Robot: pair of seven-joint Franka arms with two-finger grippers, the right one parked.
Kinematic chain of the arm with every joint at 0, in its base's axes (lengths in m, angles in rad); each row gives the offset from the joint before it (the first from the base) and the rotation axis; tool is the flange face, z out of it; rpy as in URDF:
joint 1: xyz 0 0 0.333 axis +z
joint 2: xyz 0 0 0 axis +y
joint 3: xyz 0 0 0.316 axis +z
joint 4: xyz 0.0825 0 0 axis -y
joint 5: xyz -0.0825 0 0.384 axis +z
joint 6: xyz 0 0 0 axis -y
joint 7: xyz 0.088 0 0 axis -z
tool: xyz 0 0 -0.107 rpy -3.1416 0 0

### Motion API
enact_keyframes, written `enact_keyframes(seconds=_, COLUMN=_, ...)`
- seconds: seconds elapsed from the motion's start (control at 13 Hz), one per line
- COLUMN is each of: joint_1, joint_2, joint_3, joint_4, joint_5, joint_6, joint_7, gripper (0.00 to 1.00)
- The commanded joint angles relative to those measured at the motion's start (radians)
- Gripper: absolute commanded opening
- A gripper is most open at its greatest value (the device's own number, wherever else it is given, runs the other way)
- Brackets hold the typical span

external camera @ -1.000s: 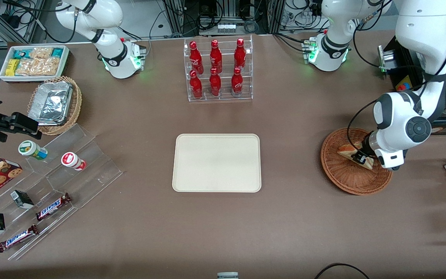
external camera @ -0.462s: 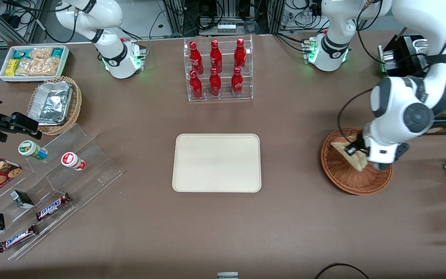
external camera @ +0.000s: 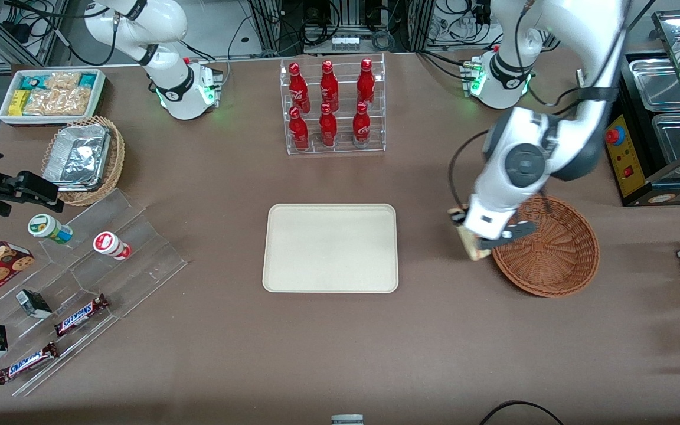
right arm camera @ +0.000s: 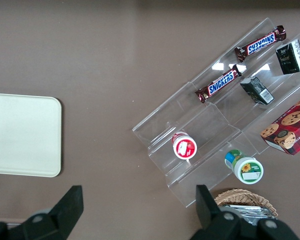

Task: Place sandwich from basket to tray
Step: 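Lift the sandwich and carry it with the left gripper over the tray, then lower the sandwich onto the tray and open the left gripper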

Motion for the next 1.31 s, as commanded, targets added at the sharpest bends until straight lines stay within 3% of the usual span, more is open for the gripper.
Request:
enact_keyframes(seconds=0.0, joint_1=-0.080, joint_2=0.125, joint_3=0.015, joint_4=0.156, joint_5=0.002, joint_6=-0.009, joint_7=0.008, gripper=0.38)
enact_keyframes(seconds=0.54, joint_1=-0.192, joint_2=0.259, joint_3=-0.014, joint_4=0.218, joint_5=-0.052, joint_6=0.170, joint_7=0.011, gripper=0.40)
enact_keyframes(seconds=0.85, joint_1=-0.195, joint_2=0.384, joint_3=-0.074, joint_4=0.352, joint_5=-0.049, joint_6=0.173, joint_7=0.051, gripper=0.41)
enact_keyframes(seconds=1.23, joint_1=-0.212, joint_2=0.423, joint_3=-0.074, joint_4=0.362, joint_5=-0.043, joint_6=0.161, joint_7=0.092, gripper=0.45)
